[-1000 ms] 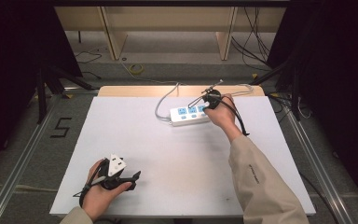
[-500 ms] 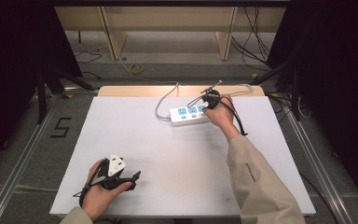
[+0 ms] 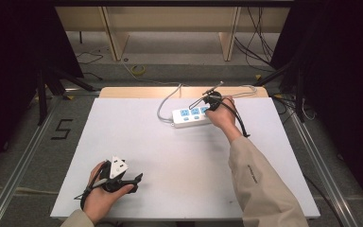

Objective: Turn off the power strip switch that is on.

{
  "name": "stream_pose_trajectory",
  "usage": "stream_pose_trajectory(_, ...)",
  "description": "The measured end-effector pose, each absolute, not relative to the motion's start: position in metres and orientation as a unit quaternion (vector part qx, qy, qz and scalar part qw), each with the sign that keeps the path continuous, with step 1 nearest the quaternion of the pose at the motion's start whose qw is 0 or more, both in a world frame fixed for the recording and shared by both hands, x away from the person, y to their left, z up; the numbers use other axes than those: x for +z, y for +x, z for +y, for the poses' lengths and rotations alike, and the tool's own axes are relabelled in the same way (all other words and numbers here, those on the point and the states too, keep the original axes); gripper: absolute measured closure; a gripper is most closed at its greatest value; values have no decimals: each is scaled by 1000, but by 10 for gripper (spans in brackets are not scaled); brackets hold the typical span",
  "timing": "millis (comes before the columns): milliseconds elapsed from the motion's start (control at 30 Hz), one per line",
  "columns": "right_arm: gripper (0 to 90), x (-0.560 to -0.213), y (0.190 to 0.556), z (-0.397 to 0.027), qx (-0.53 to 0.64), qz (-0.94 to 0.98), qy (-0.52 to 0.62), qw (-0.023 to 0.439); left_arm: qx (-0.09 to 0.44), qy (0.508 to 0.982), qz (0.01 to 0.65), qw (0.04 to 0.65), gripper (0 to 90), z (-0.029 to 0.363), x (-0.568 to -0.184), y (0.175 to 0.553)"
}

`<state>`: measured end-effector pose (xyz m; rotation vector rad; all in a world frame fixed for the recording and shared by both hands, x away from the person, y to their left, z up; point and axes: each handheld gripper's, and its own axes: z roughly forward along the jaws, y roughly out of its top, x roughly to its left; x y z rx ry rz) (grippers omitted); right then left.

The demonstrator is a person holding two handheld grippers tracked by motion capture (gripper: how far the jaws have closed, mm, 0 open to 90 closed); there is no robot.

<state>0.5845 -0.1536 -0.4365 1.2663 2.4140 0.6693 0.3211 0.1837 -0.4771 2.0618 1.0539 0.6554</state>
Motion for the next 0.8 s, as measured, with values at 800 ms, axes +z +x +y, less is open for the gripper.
stream_pose_trajectory(800,900,-441,588,-150,221,849,451,165,253,799,409,360,193,184,-477,321)
